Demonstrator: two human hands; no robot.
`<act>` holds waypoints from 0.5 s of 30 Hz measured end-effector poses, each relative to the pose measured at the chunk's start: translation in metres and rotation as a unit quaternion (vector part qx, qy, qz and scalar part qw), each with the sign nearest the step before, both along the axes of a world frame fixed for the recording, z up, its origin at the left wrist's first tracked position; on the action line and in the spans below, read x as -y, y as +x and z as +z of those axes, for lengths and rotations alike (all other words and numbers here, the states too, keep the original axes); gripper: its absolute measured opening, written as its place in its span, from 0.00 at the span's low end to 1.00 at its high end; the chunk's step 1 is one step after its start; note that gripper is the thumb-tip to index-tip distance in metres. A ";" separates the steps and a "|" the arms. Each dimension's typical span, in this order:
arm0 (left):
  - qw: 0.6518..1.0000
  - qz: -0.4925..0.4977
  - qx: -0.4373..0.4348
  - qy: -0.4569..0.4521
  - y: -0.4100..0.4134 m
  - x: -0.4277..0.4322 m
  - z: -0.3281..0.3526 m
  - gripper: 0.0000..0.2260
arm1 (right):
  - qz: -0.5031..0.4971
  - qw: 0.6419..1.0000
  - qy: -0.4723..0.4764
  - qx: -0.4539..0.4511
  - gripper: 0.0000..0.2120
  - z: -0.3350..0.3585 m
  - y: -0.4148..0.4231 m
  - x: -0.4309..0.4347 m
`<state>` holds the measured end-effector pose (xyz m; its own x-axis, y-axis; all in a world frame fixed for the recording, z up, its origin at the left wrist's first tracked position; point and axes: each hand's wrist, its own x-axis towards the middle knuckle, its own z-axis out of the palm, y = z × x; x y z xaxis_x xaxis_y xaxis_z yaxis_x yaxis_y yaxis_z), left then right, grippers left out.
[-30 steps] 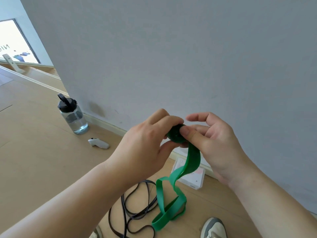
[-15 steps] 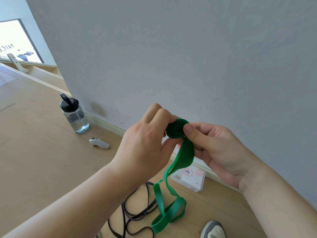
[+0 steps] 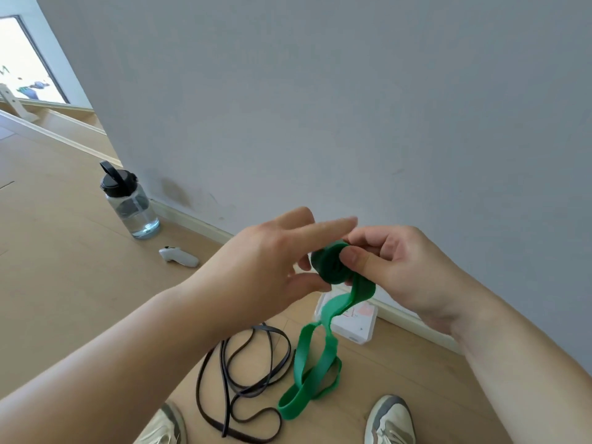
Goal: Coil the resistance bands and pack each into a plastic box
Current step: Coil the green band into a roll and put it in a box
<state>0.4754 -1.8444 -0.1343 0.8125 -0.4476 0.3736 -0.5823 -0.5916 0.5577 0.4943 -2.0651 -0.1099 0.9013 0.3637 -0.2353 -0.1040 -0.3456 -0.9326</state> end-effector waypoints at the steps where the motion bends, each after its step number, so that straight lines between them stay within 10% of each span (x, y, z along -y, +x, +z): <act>1: 1.000 -0.016 0.009 0.013 -0.001 0.000 -0.002 0.26 | 0.015 1.000 0.005 -0.003 0.09 0.001 -0.001 0.002; 15: 0.987 0.095 0.131 -0.021 -0.010 0.012 0.005 0.18 | 0.003 0.984 0.171 -0.042 0.18 0.000 -0.007 0.000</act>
